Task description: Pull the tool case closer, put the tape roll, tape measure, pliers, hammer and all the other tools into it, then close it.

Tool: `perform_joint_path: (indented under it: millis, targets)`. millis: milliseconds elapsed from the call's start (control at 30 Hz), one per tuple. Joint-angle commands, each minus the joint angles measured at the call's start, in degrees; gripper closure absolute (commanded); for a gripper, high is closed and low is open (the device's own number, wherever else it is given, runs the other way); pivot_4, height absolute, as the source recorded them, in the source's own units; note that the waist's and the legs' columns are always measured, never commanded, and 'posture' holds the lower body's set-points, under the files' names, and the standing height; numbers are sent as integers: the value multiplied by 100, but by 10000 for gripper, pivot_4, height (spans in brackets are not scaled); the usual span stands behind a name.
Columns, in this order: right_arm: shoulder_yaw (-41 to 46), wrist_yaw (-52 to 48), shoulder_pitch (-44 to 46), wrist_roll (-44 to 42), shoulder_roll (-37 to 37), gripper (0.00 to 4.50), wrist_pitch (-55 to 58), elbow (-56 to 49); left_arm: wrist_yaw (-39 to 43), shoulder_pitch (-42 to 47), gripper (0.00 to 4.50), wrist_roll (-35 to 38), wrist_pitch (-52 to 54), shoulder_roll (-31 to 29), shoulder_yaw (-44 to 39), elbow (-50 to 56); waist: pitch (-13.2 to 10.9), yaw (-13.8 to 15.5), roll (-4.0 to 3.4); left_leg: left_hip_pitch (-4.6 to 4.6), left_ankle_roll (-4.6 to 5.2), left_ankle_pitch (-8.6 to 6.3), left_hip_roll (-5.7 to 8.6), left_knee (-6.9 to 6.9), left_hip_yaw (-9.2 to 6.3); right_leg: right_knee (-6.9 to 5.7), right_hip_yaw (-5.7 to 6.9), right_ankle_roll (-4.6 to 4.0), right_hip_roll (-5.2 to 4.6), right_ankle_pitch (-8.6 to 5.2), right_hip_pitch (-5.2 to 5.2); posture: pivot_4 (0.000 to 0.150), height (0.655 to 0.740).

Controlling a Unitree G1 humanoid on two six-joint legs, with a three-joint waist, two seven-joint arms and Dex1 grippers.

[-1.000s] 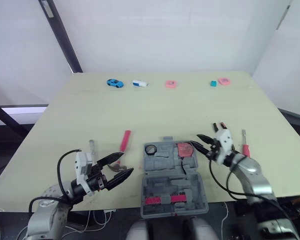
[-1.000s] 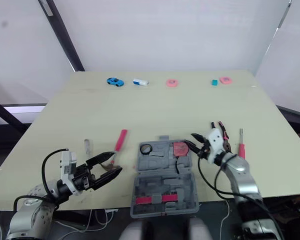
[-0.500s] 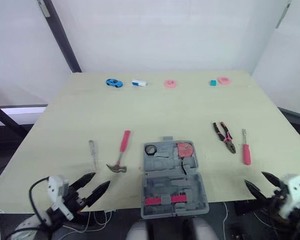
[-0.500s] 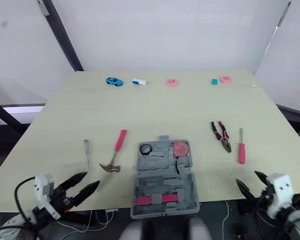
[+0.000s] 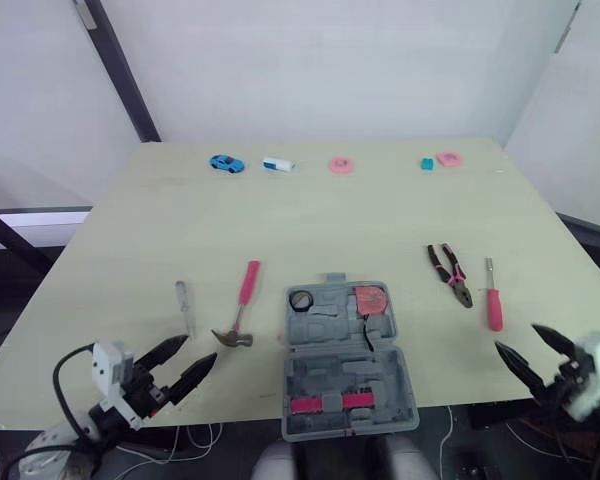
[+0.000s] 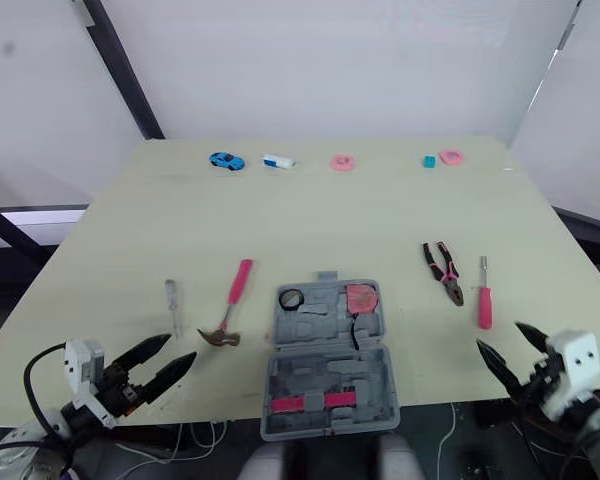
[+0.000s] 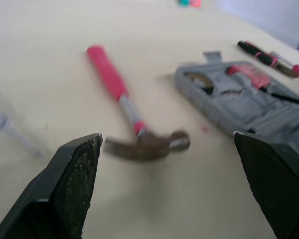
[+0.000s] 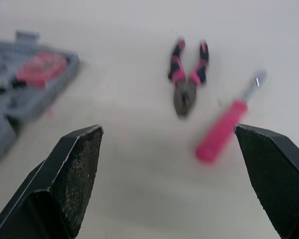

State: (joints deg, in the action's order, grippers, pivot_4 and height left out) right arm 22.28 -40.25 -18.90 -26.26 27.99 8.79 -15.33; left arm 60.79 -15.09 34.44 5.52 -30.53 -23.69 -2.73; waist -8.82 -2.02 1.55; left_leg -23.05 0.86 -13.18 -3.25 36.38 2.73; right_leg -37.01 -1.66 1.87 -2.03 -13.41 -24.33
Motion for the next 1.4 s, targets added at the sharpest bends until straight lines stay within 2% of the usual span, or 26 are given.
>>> perform_joint_path:
  millis: [33,233,467,600,900,1133,1233,1400]
  targets:
    - [-220,462,391,323,81,908,231,-249,155,242,0,145,166,-185,114,343,0,16,1,0,1,1,1,0,1,0,1,0,2,0,0,1500,7400]
    - [-932,953,1499,744,530,908,1616,-238,485,797,0,256,451,-440,513,850,-1,62,2,-6,3,2,7,2,7,0,1,-5,3,4,1,1500,7400]
    - [-1352,1297,2846,896,408,908,2534,861,651,1352,0,475,856,-584,854,1331,-1,110,3,-7,4,3,13,3,14,0,5,-19,29,11,6,1500,7400]
    - [-1498,1588,3365,1217,218,908,2411,1781,742,1509,0,607,1018,-643,988,1670,-2,123,3,-24,5,3,14,7,9,0,8,-22,34,15,1,1500,7400]
    - [-1550,1785,3891,1561,-180,908,1741,3184,1163,1438,0,847,950,-696,931,1830,-2,109,2,-68,6,4,14,31,1,-4,12,5,38,35,-33,1500,7400]
    - [-1566,1919,4043,1708,-381,908,1382,3701,1199,1410,0,835,904,-659,941,1825,-2,98,2,-69,6,4,12,61,3,-21,11,11,38,38,-30,1500,7400]
    - [-1521,1983,3972,1715,-447,8044,1321,3685,1200,1378,0,822,866,-647,936,1815,-2,98,2,-67,6,4,12,78,3,-43,9,10,38,37,-30,1500,7400]
    - [-1482,2004,3815,1682,-512,31943,1270,3629,1189,1377,0,824,821,-640,946,1786,-2,118,2,-63,6,4,12,98,0,-73,8,2,38,15,-30,1500,7400]
